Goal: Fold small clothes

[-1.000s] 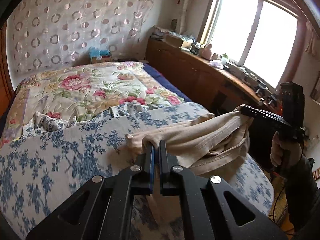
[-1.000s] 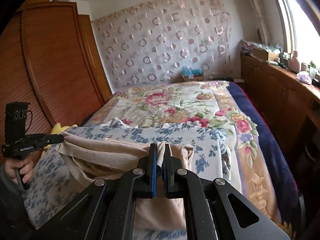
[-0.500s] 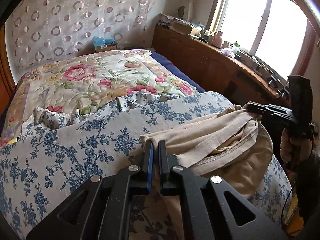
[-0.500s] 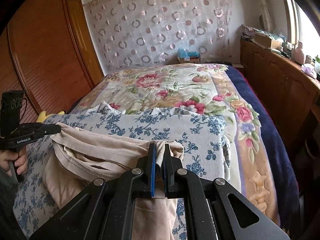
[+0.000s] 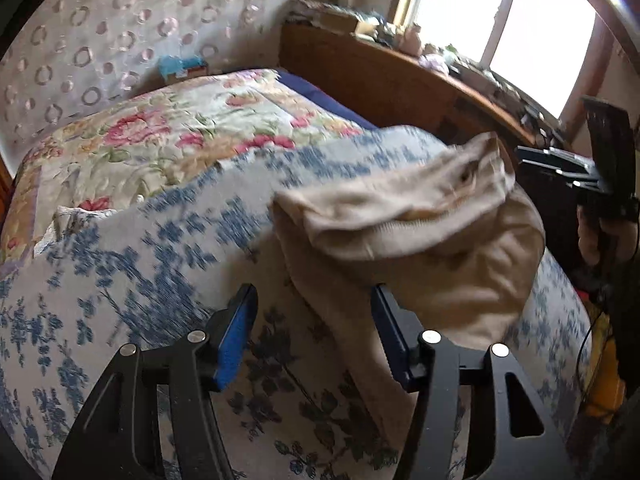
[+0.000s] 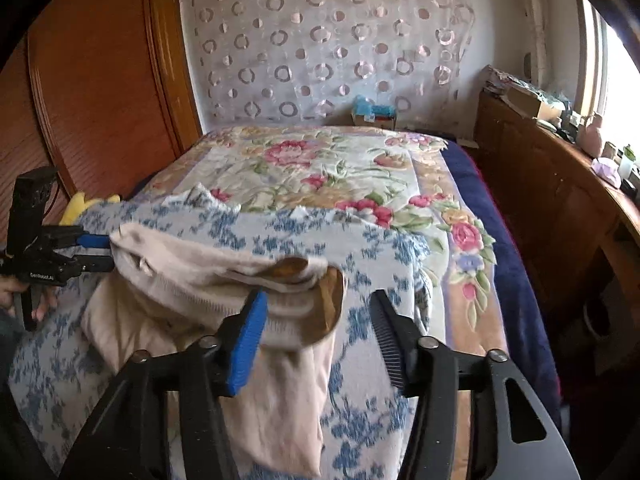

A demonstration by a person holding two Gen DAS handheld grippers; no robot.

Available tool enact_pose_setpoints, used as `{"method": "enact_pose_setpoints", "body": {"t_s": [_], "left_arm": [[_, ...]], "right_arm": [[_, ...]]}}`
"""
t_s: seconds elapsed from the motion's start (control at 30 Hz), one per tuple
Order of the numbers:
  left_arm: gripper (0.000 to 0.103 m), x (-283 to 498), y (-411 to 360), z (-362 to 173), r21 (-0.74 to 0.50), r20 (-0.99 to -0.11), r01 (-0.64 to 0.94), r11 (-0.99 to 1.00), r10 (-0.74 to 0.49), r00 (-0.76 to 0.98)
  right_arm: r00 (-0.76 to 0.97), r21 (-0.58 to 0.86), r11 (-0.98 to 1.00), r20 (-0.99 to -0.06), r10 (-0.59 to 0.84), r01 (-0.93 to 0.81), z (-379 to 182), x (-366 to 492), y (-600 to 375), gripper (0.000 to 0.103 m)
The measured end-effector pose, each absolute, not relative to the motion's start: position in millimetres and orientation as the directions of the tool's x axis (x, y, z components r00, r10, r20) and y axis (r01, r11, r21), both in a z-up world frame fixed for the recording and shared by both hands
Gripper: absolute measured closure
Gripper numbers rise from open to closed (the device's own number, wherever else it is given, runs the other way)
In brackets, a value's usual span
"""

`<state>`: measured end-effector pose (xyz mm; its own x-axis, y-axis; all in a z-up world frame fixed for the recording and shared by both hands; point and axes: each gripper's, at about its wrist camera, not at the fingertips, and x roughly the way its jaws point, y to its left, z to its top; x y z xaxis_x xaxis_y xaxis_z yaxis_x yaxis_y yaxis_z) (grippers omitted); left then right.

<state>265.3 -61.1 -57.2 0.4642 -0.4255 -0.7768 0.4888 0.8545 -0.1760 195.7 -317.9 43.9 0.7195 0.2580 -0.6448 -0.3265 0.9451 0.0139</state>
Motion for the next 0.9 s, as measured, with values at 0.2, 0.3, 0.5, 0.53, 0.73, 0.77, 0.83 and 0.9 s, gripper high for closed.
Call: {"method": "enact_pose_setpoints", "body": {"t_s": [0.2, 0.3, 0.5, 0.53, 0.73, 0.77, 0.83, 0.9], "left_arm": [[0.043, 271.7, -69.4, -62.3, -0.142, -0.785, 0.486, 0.863, -0.397, 0.476], [0.043, 281.6, -75.3, -58.0, -0.126, -0.774, 0.490, 0.863, -0.394, 0.495], [0.043, 306.9, -75.0, -54.2, -0.121, -0.760, 0.473, 0.873, -0.388, 0.522], [0.043, 308.5, -74.4, -54.3, -0.122, -0.755, 0.464, 0.877, -0.386, 0.530], [0.043, 327.3, -59.9, -58.7, -0.170, -0.750, 0.405, 0.899, -0.384, 0.539], [0.043, 329.0, -58.0, -60.6, -0.168, -0.752, 0.397, 0.903, -0.377, 0.540], [0.043, 331.4, -52.9, -63.8, -0.166, -0.755, 0.377, 0.911, -0.363, 0.546], [0.043, 332.3, -47.6, -64.9, -0.166, -0.754, 0.355, 0.920, -0.351, 0.555]], "right_arm": [[0.666, -0.010, 0.925, -0.697, 0.266, -0.380, 34.9, 190.9, -309.1, 0.045], [0.648, -0.028, 0.920, -0.718, 0.253, -0.391, 28.8, 202.5, -303.0, 0.045], [0.660, -0.043, 0.922, -0.711, 0.242, -0.384, 36.3, 244.4, -299.2, 0.045], [0.665, -0.034, 0.919, -0.701, 0.258, -0.392, 39.0, 249.4, -298.8, 0.045], [0.664, 0.066, 0.888, -0.639, 0.388, -0.455, 51.5, 265.3, -305.7, 0.095], [0.672, 0.079, 0.892, -0.629, 0.391, -0.446, 53.1, 266.6, -308.4, 0.095], [0.683, 0.090, 0.921, -0.645, 0.343, -0.379, 49.5, 273.6, -318.2, 0.095], [0.674, 0.102, 0.951, -0.684, 0.279, -0.291, 42.4, 281.1, -328.7, 0.094]]}}
